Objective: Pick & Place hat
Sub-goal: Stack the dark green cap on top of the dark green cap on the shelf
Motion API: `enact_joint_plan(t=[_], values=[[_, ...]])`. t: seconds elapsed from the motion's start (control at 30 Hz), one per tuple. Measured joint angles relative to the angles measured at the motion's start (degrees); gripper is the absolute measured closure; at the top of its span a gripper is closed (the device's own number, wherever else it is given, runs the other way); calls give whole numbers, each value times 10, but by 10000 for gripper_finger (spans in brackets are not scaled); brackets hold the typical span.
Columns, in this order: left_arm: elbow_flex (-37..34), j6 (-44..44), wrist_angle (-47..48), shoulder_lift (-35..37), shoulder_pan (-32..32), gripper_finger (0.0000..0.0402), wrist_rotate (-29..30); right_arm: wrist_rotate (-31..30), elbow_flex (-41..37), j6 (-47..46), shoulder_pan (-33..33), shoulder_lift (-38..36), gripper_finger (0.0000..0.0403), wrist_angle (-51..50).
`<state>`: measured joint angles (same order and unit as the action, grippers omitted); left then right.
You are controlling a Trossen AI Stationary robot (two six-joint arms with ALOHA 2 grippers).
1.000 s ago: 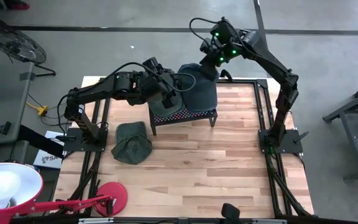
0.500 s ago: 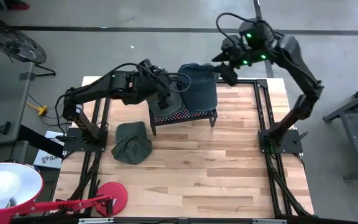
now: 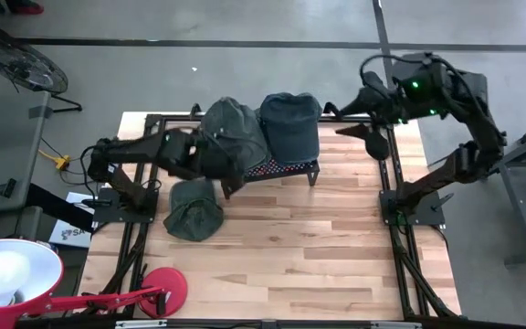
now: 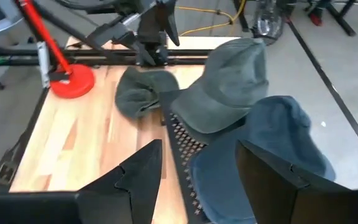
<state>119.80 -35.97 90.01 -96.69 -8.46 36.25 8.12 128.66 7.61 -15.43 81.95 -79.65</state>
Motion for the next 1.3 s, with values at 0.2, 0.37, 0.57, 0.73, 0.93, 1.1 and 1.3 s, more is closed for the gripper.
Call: enact_joint_plan(t=[0.2, 0.37, 0.57, 0.73, 0.93, 1.1, 1.3], values=[[-47, -172, -1, -28, -67, 127, -3, -14, 0, -3, 64, -20, 206, -22], [-82, -291, 0, -59, -120, 127, -33, -19, 0, -24, 109, -31, 206, -32], [-106, -417, 0, -101, -170, 127, -85, -24, 0, -43, 156, -33, 206, -52], [-125, -516, 0, -133, -204, 127, -104, -53, 0, -53, 188, -33, 206, -67], [-171, -615, 0, -163, -216, 127, -130, -71, 0, -63, 214, -33, 206, -76], [-211, -649, -26, -183, -216, 127, -143, -112, 0, -68, 233, -33, 206, -75], [-233, -672, -35, -209, -216, 127, -167, -122, 0, -87, 248, -33, 206, -66]])
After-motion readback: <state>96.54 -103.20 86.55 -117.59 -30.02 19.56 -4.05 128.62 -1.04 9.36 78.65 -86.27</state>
